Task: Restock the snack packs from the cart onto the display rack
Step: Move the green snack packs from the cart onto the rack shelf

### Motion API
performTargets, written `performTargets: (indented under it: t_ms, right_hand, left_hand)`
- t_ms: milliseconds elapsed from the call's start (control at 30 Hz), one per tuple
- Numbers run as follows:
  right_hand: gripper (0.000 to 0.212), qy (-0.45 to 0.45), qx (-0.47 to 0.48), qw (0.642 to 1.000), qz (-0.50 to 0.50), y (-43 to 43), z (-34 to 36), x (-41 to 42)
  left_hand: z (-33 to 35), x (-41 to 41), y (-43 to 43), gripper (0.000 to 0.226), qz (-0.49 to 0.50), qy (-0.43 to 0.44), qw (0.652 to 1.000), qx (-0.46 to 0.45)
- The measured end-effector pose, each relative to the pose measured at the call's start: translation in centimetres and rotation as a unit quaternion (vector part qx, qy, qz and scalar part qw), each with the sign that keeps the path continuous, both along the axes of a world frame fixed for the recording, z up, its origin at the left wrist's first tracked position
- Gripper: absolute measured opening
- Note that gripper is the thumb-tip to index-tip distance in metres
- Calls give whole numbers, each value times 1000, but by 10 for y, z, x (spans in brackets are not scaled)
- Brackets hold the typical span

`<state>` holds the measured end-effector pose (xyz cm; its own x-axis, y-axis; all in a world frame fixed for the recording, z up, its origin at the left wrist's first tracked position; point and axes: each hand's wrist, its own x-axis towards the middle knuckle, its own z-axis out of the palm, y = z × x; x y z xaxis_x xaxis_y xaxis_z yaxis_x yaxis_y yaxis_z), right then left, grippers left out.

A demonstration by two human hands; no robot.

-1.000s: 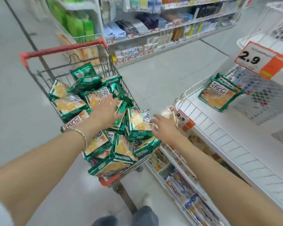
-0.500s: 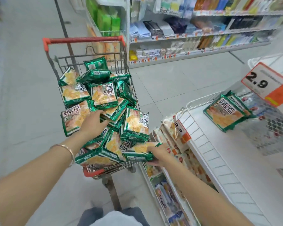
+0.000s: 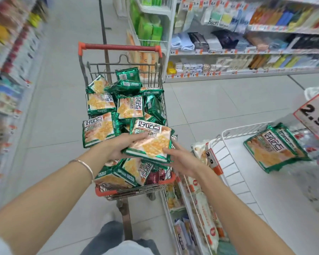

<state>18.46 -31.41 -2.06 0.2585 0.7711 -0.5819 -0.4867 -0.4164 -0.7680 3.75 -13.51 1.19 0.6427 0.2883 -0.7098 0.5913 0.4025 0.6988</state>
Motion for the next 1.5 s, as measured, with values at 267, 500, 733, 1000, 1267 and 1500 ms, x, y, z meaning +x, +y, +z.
performTargets:
  t_ms: [267,500,733,1000,1267,1500]
  right_hand:
    - [87,-213,-290,926,-109,31,-54,22]
    - [59,-224,-196,937,-183,36,-73,14]
    - [59,-123,13,956,-266,14,4,61]
    - [66,-161,20,964,-209,19,56,49]
    - [114,-148,-39,889,-431,-41,62,22]
    - [41,-135,40,861,-489,-140,99,32]
  left_hand:
    - [0,-26,52,58,204,21,973,109]
    - [1,-30,68,119,191,44,976,98]
    - [20,-3,79,117,90,50,986,134]
    - [47,58,62,81,-170,-20,983,68]
    - [57,134,11,47,-323,-107,940,10]
    - [81,233,-96,47,-485,-252,837,-12]
